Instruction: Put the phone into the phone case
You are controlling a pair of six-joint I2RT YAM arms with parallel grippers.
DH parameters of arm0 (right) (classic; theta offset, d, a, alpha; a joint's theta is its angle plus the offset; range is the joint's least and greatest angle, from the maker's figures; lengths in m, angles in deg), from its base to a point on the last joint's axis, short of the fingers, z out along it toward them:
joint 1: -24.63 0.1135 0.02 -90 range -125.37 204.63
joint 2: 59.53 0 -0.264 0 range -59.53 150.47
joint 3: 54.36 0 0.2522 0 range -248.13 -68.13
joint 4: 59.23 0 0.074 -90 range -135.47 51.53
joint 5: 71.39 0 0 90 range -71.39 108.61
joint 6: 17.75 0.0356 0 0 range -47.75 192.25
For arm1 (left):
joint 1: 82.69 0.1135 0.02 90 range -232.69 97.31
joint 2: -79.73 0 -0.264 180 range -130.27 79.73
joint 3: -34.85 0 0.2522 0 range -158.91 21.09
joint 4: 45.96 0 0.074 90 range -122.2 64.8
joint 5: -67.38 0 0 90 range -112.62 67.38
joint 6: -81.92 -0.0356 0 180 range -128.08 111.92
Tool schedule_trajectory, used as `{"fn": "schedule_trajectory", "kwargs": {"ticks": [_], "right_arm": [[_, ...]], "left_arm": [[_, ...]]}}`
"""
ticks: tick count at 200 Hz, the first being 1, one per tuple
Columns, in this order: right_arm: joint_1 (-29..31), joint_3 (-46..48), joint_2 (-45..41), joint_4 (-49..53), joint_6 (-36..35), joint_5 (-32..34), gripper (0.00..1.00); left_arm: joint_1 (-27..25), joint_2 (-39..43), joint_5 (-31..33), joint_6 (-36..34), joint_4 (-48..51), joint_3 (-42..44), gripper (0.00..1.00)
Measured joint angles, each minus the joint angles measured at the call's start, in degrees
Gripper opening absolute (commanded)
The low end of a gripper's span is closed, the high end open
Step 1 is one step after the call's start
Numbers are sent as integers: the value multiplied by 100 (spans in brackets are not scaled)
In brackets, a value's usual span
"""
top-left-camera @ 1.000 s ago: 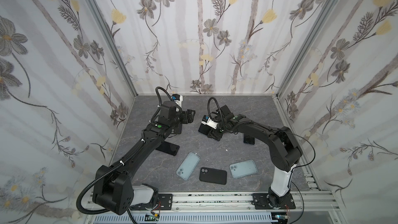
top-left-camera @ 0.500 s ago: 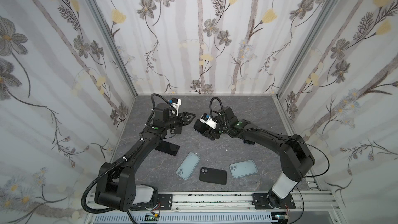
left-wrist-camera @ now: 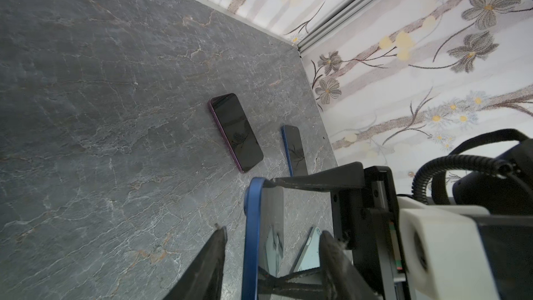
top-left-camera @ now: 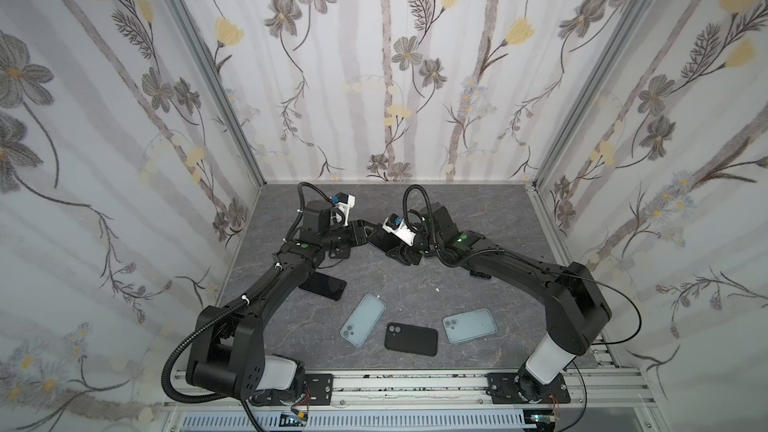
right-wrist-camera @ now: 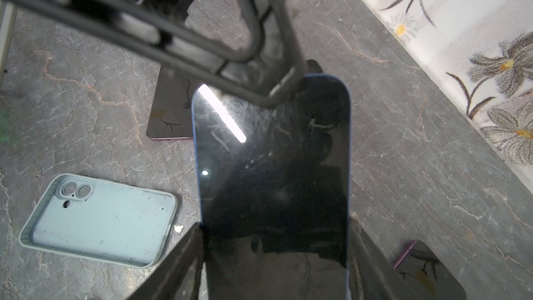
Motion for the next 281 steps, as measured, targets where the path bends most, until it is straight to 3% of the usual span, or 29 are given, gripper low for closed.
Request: {"fn": "schedule_trajectory", "kwargs": {"ticks": [109, 169, 191, 202, 218, 244, 247, 249, 281], "right_arm": [[0, -98, -50, -59, 42, 39, 40], [0, -136, -50, -66, 107, 37, 42], [0, -144, -50, -55, 111, 42, 44], [4, -151, -50, -55, 146, 44, 49], [7, -155, -50, -59, 149, 33, 65], [28, -155, -98, -68, 234, 37, 82], [28, -155, -111, -74, 269, 42, 96], [28, -155, -125, -85, 295, 42, 99], [9, -90, -363, -472, 612, 48, 100]], "left_arm": [[-57, -11, -111, -79, 107, -39, 31], [-57, -13, -120, -125, 164, -76, 0], [-57, -11, -105, -144, 155, -85, 0], [-57, 9, -109, -101, 101, -57, 0], [-50, 76, -107, -48, -42, 50, 0], [-44, 249, -90, 33, -188, 199, 0], [-42, 273, -87, 44, -210, 216, 0], [-39, 291, -79, 48, -223, 232, 0], [61, 627, 4, 278, -634, 568, 0]]}}
